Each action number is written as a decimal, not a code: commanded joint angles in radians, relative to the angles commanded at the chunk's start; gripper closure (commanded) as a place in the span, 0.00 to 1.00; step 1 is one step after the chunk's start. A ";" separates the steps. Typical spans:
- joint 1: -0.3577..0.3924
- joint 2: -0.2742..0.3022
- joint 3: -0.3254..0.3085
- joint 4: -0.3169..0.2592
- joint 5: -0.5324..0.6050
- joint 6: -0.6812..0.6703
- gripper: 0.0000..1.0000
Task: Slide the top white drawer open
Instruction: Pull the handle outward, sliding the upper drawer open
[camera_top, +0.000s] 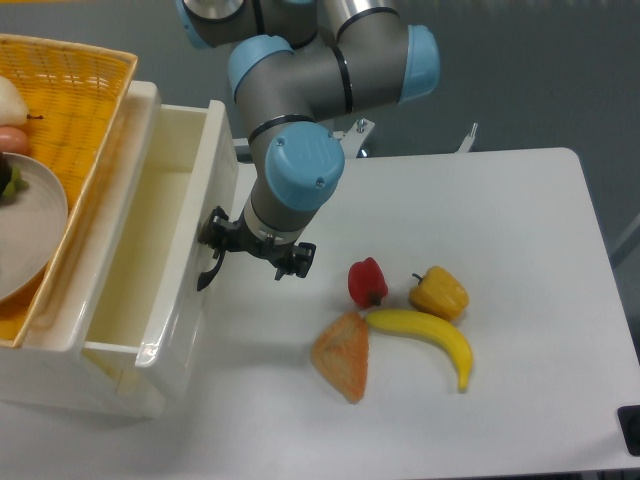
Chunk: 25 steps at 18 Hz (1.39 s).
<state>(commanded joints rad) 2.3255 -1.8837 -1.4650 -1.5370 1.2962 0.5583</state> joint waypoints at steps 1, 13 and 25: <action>0.003 0.000 0.000 -0.002 0.002 0.014 0.00; 0.009 -0.002 0.009 -0.002 0.025 0.025 0.00; 0.034 -0.002 0.011 -0.002 0.046 0.072 0.00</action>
<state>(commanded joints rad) 2.3592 -1.8853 -1.4542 -1.5386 1.3422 0.6305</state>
